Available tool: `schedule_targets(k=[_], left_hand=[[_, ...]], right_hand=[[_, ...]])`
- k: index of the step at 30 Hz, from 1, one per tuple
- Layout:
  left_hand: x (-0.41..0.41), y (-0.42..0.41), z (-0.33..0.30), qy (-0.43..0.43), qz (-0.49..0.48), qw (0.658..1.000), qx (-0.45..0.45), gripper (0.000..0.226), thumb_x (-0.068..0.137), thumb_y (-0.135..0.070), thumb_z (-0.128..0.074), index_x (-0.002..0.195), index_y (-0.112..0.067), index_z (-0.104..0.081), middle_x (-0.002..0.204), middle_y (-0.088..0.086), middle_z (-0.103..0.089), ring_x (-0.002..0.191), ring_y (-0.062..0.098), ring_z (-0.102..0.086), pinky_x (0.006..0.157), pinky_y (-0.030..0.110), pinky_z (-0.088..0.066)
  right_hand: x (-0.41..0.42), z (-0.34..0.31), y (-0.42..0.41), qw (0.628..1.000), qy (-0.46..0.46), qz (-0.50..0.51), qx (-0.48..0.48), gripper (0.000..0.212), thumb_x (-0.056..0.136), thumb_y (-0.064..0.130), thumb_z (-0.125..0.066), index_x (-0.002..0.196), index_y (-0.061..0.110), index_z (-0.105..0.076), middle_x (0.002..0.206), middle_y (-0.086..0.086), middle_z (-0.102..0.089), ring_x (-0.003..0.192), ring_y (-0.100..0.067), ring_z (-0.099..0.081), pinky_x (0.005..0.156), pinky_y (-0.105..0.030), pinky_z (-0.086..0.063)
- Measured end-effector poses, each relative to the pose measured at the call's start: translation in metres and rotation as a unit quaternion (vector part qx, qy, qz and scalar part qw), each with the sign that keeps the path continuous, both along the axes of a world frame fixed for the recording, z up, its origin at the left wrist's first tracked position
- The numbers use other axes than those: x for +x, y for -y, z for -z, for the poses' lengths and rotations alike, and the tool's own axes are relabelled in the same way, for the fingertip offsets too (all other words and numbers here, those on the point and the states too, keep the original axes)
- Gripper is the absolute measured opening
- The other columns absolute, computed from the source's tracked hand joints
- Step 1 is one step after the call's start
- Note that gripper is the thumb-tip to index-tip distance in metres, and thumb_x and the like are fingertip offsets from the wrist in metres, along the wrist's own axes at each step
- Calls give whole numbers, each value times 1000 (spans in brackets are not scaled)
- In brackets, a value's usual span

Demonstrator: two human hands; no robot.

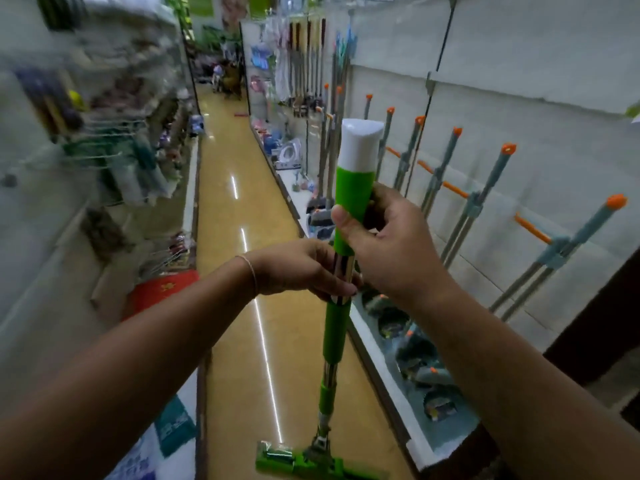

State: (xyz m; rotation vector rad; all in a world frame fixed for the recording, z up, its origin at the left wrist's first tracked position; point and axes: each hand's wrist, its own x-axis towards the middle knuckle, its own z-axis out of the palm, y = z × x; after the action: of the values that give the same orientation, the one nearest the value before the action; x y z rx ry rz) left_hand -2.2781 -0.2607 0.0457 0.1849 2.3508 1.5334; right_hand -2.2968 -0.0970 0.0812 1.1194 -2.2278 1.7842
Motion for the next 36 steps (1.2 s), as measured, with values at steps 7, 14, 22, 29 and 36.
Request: schedule_targets(k=[7, 14, 22, 29, 36], left_hand=[[13, 37, -11, -44, -196, 979, 25, 18, 88, -11, -67, 107, -10, -67, 112, 18, -69, 106, 28, -67, 98, 46, -51], [57, 77, -15, -75, -355, 932, 4, 28, 92, -11, -62, 116, 4, -61, 112, 22, -67, 104, 28, -68, 99, 47, -51], [99, 137, -36, -70, -439, 894, -62, 23, 91, -21, -66, 105, -3, -68, 98, 8, -75, 96, 22, -71, 97, 46, -53], [135, 167, -41, -135, -531, 834, -69, 28, 85, -30, -71, 96, -4, -69, 93, 15, -72, 92, 29, -70, 90, 50, -55], [166, 175, -81, -210, -676, 695, -125, 20, 86, -18, -73, 89, 2, -71, 85, 24, -69, 74, 26, -67, 76, 49, -56]], right_hand=[[-43, -17, 60, 987, -24, -155, -20, 14, 93, 26, -64, 106, 24, -59, 94, 0, -65, 89, -10, -64, 82, -39, -58], [-37, -22, 141, 952, -23, -301, -55, 17, 92, 19, -65, 108, 14, -63, 90, -9, -66, 81, -19, -66, 73, -42, -58], [-14, -36, 219, 905, -26, -418, -78, 18, 92, 15, -62, 108, 6, -62, 86, -27, -60, 78, -47, -57, 63, -59, -49], [10, -56, 275, 863, 10, -498, -90, 20, 89, 21, -63, 103, 8, -62, 82, -20, -60, 76, -38, -61, 67, -50, -57], [45, -88, 323, 803, 14, -589, -90, 17, 91, 25, -65, 98, 10, -63, 79, -18, -60, 75, -31, -63, 67, -46, -56]])
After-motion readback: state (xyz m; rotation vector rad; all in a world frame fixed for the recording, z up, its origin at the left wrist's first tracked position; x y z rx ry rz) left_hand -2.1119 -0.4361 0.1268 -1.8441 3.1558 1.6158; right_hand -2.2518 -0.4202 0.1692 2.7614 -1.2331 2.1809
